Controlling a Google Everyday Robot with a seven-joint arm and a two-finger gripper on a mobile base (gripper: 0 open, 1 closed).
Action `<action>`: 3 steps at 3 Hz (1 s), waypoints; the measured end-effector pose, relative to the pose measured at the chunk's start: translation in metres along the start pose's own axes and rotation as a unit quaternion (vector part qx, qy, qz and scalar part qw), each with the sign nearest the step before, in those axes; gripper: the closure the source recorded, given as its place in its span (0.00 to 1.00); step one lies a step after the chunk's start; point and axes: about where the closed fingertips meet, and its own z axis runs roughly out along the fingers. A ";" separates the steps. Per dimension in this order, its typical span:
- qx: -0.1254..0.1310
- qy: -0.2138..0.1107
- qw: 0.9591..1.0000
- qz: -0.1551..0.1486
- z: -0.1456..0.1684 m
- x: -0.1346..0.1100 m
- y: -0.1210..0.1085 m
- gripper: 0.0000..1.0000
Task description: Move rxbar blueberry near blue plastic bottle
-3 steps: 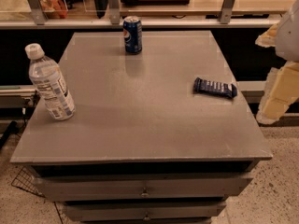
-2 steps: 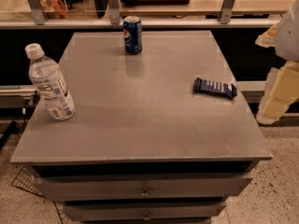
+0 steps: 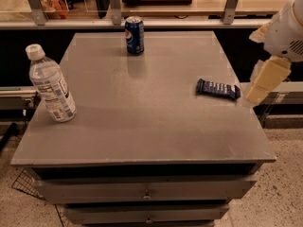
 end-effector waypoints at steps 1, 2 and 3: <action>-0.001 -0.048 0.998 0.044 0.034 -0.002 -0.040 0.00; -0.033 -0.103 0.987 0.119 0.088 0.004 -0.073 0.00; -0.047 -0.120 0.983 0.133 0.118 0.001 -0.079 0.00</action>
Offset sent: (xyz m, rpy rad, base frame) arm 0.1397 -0.0123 -0.0977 0.4546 0.1161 -0.2292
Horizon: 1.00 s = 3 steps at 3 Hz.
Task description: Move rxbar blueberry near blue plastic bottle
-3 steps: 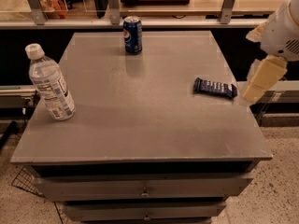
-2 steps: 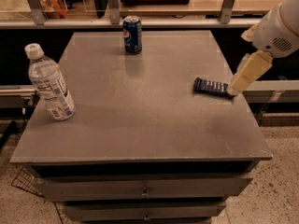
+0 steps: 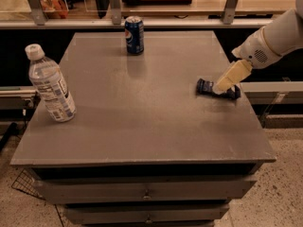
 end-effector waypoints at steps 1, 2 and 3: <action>0.002 -0.007 1.000 -0.007 0.016 0.005 -0.005 0.00; 0.008 -0.011 1.000 -0.016 0.022 0.012 -0.008 0.00; 0.009 -0.015 1.000 -0.021 0.027 0.018 -0.009 0.00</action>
Offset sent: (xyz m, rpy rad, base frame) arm 0.0124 -0.0122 -0.0307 -0.0058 -0.0734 0.0208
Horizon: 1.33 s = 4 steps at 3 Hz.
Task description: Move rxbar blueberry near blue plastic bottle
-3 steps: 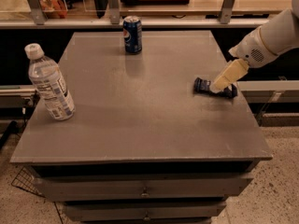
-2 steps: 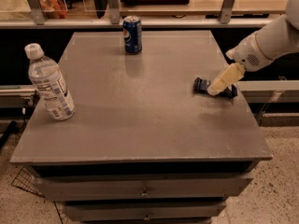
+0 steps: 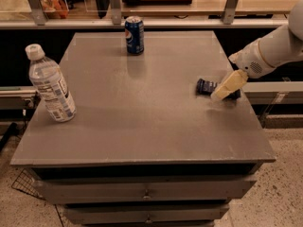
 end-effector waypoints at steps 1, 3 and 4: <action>-0.005 0.003 1.000 0.000 0.005 0.006 0.004 0.23; -0.012 0.015 1.000 0.013 0.004 0.010 0.007 0.85; -0.012 0.015 1.000 0.013 0.004 0.010 0.007 1.00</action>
Offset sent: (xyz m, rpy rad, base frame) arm -0.0108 -0.0104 -0.0133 -0.0201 0.0528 -0.0288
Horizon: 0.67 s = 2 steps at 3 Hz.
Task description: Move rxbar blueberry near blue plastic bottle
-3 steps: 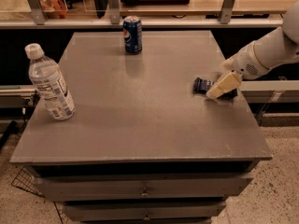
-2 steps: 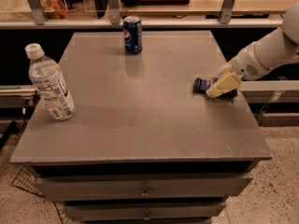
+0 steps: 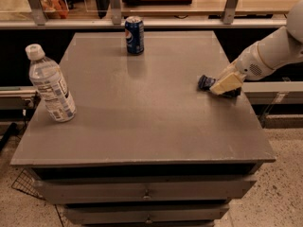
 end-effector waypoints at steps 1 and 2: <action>-0.022 -0.024 0.999 -0.020 -0.013 -0.034 0.014 1.00; -0.050 -0.070 0.994 -0.062 -0.044 -0.090 0.042 1.00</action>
Offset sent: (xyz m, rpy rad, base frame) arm -0.0338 0.0967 0.1398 0.1763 -0.1111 0.2620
